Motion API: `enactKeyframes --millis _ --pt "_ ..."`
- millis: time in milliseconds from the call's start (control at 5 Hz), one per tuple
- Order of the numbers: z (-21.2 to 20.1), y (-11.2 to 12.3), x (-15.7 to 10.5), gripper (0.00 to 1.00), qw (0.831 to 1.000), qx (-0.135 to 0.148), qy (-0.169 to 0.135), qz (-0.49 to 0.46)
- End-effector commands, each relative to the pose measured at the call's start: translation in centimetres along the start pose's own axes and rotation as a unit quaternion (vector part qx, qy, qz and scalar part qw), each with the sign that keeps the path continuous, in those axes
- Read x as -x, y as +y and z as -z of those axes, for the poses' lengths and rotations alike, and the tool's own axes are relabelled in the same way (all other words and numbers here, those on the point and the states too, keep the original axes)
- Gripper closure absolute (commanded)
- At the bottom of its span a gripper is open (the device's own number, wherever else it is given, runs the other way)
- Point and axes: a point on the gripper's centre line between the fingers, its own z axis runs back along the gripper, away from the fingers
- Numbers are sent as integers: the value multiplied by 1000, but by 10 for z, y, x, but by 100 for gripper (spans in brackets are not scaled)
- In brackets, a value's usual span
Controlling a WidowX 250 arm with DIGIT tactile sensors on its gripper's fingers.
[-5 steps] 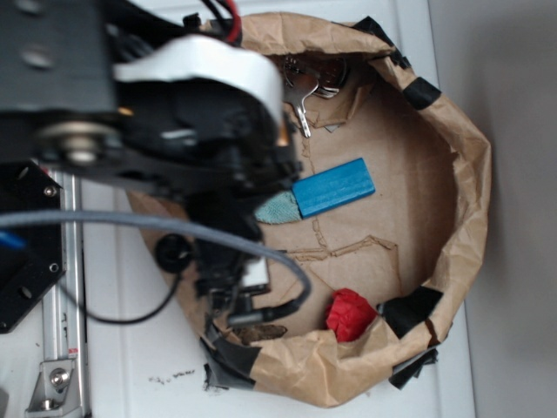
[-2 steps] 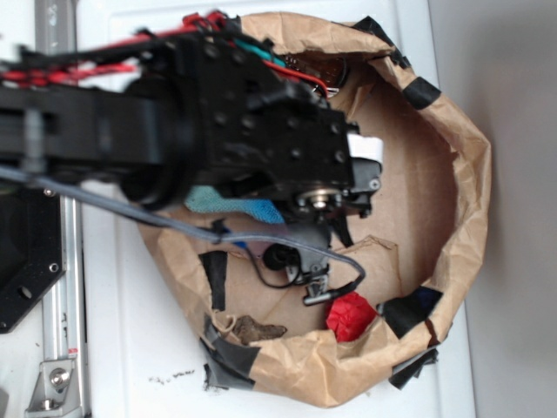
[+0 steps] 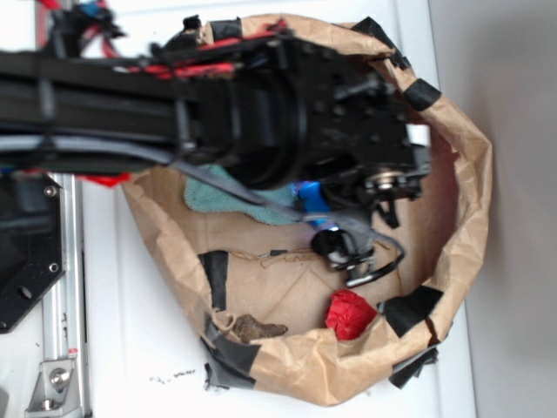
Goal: Grab the blue block.
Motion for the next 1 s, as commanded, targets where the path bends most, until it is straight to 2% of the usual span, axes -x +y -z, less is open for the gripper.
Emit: enactKeyframes --millis 0,200,400,600,800 --pt "-2 7 -6 100 999 -23 -2 -24" --pt "-29 12 -6 100 999 -22 -30 -7" --pt "-78 10 5 100 996 4 -89 33" --pt "-128 3 17 100 995 6 -82 62" --pt "-171 -2 26 100 996 16 -59 68"
